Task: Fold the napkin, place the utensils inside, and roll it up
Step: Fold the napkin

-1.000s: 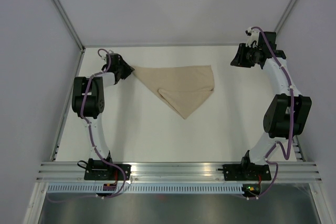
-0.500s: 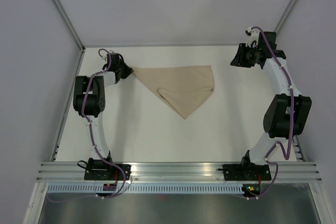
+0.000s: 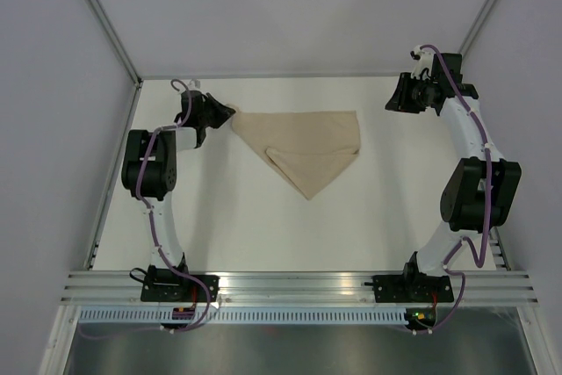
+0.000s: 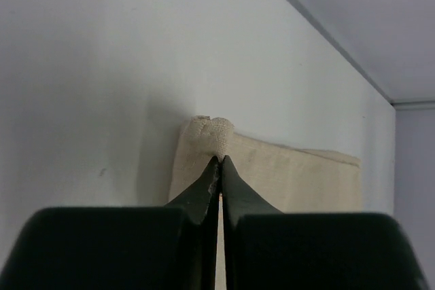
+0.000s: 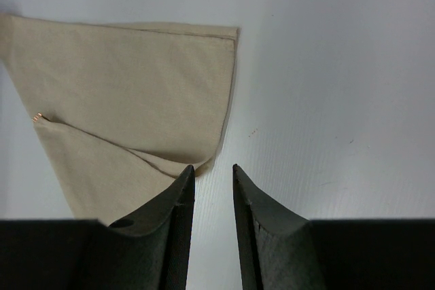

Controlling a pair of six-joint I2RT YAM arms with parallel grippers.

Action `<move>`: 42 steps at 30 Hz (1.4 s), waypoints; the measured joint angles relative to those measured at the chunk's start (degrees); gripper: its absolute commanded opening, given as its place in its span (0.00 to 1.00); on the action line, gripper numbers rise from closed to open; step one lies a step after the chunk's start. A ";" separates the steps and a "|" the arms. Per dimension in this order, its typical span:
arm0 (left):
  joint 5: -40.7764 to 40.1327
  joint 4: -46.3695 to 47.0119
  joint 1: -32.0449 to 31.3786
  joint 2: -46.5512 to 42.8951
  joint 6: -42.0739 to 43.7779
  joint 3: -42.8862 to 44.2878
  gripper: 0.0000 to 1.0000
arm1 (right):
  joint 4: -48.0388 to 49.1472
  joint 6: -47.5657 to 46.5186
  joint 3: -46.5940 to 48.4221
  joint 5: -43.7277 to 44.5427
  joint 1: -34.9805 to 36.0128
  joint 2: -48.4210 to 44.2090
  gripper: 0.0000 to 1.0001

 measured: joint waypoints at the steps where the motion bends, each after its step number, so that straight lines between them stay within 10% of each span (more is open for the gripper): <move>1: 1.03 1.09 -0.26 -0.42 0.04 -0.26 0.02 | 0.00 0.00 0.00 0.00 0.00 0.00 0.34; 19: 30.93 21.11 -9.64 -2.19 2.05 -4.31 0.02 | 0.00 0.00 0.00 -0.13 0.09 0.00 0.34; 42: 45.83 13.42 -19.04 -2.16 13.88 -5.29 0.02 | -0.02 -0.17 0.00 -0.15 0.74 -0.02 0.35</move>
